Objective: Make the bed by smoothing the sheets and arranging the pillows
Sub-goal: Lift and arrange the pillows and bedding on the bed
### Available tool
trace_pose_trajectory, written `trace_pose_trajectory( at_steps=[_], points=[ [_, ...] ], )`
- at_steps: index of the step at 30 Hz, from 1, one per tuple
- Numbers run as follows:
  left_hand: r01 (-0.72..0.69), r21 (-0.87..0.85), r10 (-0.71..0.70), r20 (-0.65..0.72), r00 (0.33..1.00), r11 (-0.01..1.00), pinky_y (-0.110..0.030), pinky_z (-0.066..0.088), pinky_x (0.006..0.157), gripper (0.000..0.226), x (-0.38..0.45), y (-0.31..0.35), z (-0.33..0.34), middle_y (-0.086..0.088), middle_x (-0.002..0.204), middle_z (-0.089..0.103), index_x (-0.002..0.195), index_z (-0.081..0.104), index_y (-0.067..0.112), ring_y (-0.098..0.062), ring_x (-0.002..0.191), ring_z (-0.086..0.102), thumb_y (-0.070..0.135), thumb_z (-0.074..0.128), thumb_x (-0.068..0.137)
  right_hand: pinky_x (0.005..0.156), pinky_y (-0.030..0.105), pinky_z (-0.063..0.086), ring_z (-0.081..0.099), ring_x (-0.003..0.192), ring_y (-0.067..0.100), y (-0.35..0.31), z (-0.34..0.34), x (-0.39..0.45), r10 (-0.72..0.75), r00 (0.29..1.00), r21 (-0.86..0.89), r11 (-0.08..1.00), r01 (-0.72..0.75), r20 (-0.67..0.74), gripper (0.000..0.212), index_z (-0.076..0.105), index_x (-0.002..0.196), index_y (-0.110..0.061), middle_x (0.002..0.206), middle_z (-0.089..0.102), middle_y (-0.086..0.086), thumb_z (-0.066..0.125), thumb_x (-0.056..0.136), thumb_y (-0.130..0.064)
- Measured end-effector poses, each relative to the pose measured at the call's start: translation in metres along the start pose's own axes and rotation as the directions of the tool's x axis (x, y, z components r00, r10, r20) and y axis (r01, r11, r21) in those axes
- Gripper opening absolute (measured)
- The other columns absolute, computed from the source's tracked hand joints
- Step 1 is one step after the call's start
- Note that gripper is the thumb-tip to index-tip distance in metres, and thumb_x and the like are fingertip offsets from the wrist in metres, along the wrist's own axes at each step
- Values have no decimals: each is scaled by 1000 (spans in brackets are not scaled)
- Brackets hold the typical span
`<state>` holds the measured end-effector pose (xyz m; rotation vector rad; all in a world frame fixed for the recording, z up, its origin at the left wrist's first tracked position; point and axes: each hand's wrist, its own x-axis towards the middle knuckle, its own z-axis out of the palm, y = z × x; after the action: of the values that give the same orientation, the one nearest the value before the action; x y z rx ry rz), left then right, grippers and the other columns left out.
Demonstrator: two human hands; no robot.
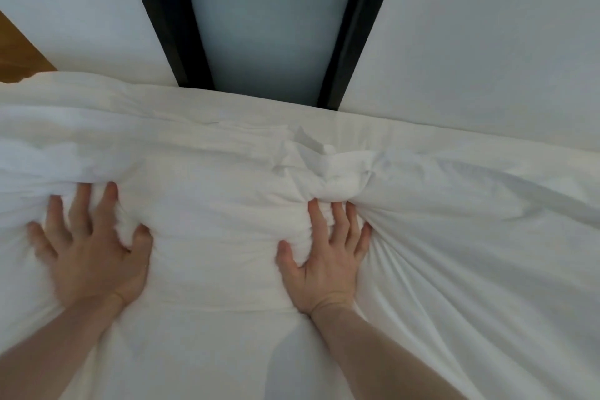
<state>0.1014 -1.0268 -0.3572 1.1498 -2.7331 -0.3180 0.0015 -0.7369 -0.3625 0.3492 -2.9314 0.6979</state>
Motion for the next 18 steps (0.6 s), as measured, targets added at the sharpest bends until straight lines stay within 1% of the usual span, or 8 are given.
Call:
trace_pose_trajectory(
  at_steps=[3,6,8,10,12,13,15,18],
  points=[
    [-12,67,7,82,997,998,-65,8,122,79,-1,-3,-2,6,169,3,158,14,38,-33,155,0,67,31,86,125,55,1,14,154,29,1,-7,0,-8,1000,56,998,7,24,81,36,154,-38,163,26,2,57,81,-66],
    [16,240,-67,208,976,971,-62,2,123,78,-7,3,-19,7,171,-6,161,4,39,-35,155,-2,72,25,93,125,51,-6,4,156,23,4,-20,-3,-19,992,144,990,1,125,82,26,157,-43,167,15,-2,51,83,-68],
    [63,269,-136,263,955,961,-59,12,122,74,-27,17,-37,3,171,1,161,12,36,-38,154,7,68,31,97,125,47,-6,3,157,20,7,-38,-7,-40,973,240,971,-16,226,84,26,157,-42,168,13,-3,52,81,-66],
    [84,153,-124,281,952,985,-54,22,120,72,-60,46,-59,-3,170,14,159,24,33,-39,151,19,63,41,96,126,38,2,10,156,18,11,-73,-16,-45,941,378,921,-91,336,84,32,156,-36,168,19,-1,56,80,-59],
    [15,3,-15,295,956,1000,-51,22,123,73,-102,90,-83,-4,169,18,158,29,29,-35,153,21,56,52,95,121,23,13,17,154,11,23,-128,-38,-69,913,508,847,-160,402,81,34,156,-35,167,22,-4,64,82,-50],
    [-59,-56,73,300,951,997,-50,20,124,75,-124,117,-96,-4,169,18,158,30,27,-33,154,20,52,59,94,119,20,16,18,153,7,34,-162,-52,-93,916,535,832,-145,391,80,32,156,-37,167,21,-9,66,85,-45],
    [-218,-151,255,299,920,964,-47,18,125,76,-164,176,-120,-1,169,17,157,31,27,-28,155,18,46,66,92,120,21,20,18,151,-1,69,-230,-79,-111,940,503,861,-71,324,77,29,156,-43,165,18,-19,66,88,-39],
    [-385,-261,453,297,840,885,-43,15,126,76,-210,267,-155,7,169,14,156,29,31,-22,154,18,46,66,92,118,18,21,18,149,-7,140,-330,-104,-27,975,385,921,-62,221,76,28,155,-46,163,18,-25,65,89,-37]
  ],
)
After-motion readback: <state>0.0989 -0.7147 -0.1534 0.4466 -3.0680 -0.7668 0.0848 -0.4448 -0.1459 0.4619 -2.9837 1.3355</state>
